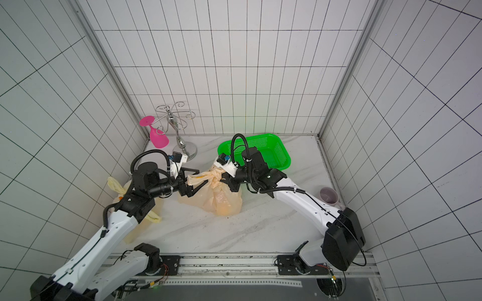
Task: Place the peach into a plastic bag & tie a knot
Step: Cross the plastic bag at the center of the board.
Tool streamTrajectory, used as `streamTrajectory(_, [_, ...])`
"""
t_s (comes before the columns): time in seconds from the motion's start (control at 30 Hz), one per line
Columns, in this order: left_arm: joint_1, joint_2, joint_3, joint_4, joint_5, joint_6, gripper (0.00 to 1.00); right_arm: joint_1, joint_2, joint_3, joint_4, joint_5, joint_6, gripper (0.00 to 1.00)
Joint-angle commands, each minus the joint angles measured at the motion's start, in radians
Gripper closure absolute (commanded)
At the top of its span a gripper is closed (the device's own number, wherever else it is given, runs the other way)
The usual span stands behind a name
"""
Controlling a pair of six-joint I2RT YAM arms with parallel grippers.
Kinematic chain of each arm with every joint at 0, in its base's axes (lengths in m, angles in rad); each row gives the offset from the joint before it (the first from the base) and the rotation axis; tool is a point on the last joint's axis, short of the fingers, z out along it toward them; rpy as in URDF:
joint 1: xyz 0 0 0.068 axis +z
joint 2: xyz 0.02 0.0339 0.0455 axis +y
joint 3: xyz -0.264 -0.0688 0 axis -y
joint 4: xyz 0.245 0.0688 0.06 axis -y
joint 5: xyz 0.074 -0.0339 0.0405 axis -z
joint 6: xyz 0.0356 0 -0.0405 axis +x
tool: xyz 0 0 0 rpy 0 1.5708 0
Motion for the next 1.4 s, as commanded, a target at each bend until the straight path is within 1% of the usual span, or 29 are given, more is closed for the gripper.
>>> streamTrajectory(0.0, [0.017, -0.098, 0.056, 0.133, -0.052, 0.05, 0.02, -0.121, 0.038, -0.031, -0.204, 0.185, 0.026, 1.0])
streamTrajectory(0.07, [0.017, -0.073, 0.08, 0.081, -0.152, 0.092, 0.02, -0.124, 0.028, -0.047, -0.184, 0.169, 0.041, 1.0])
streamTrajectory(0.13, [0.017, -0.038, 0.124, -0.019, -0.243, 0.145, 0.02, -0.131, 0.021, -0.058, -0.167, 0.162, 0.068, 1.0])
streamTrajectory(0.17, [0.017, -0.028, 0.14, -0.052, -0.284, 0.14, 0.02, -0.137, 0.022, -0.056, -0.167, 0.16, 0.081, 1.0])
streamTrajectory(0.2, [0.017, -0.023, 0.152, -0.075, -0.298, 0.136, 0.02, -0.147, 0.024, -0.055, -0.166, 0.15, 0.102, 1.0])
streamTrajectory(0.3, [0.013, -0.028, 0.139, -0.087, -0.16, 0.19, 0.02, -0.176, 0.032, -0.04, -0.161, 0.117, 0.168, 1.0])
streamTrajectory(0.33, [0.005, -0.021, 0.135, -0.102, -0.16, 0.208, 0.02, -0.182, 0.035, -0.032, -0.162, 0.11, 0.18, 1.0])
streamTrajectory(0.4, [-0.032, 0.017, 0.149, -0.18, -0.231, 0.263, 0.03, -0.183, 0.023, -0.025, -0.162, 0.068, 0.187, 1.0])
streamTrajectory(0.47, [-0.085, 0.078, 0.184, -0.277, -0.33, 0.313, 0.04, -0.178, 0.008, -0.028, -0.153, 0.065, 0.206, 1.0])
streamTrajectory(0.5, [-0.117, 0.121, 0.212, -0.326, -0.352, 0.343, 0.04, -0.174, 0.006, -0.026, -0.151, 0.068, 0.212, 1.0])
streamTrajectory(0.57, [-0.163, 0.186, 0.253, -0.387, -0.385, 0.355, 0.04, -0.153, 0.004, -0.022, -0.159, 0.085, 0.216, 1.0])
streamTrajectory(0.67, [-0.238, 0.252, 0.292, -0.422, -0.508, 0.351, 0.02, -0.12, 0.001, -0.019, -0.16, 0.107, 0.238, 1.0])
streamTrajectory(0.77, [-0.257, 0.288, 0.31, -0.448, -0.625, 0.364, 0.02, -0.118, -0.006, -0.014, -0.145, 0.073, 0.26, 1.0])
streamTrajectory(0.87, [-0.258, 0.305, 0.309, -0.459, -0.679, 0.371, 0.02, -0.128, -0.027, -0.015, -0.124, 0.052, 0.276, 1.0])
streamTrajectory(1.03, [-0.257, 0.346, 0.334, -0.499, -0.684, 0.361, 0.02, -0.141, -0.055, -0.015, -0.079, 0.001, 0.319, 1.0])
streamTrajectory(1.1, [-0.264, 0.352, 0.354, -0.507, -0.638, 0.36, 0.02, -0.142, -0.044, -0.009, -0.075, 0.026, 0.345, 1.0])
streamTrajectory(1.17, [-0.3, 0.33, 0.363, -0.504, -0.611, 0.374, 0.03, -0.141, -0.024, 0.013, -0.099, 0.053, 0.364, 1.0])
streamTrajectory(1.3, [-0.3, 0.231, 0.364, -0.492, -0.514, 0.361, 0.02, -0.149, -0.045, -0.026, -0.115, 0.073, 0.264, 1.0])
streamTrajectory(1.33, [-0.275, 0.193, 0.356, -0.478, -0.458, 0.356, 0.03, -0.166, -0.048, -0.034, -0.124, 0.06, 0.246, 1.0])
streamTrajectory(1.37, [-0.231, 0.15, 0.34, -0.449, -0.377, 0.343, 0.02, -0.186, -0.045, -0.029, -0.151, 0.04, 0.231, 1.0])
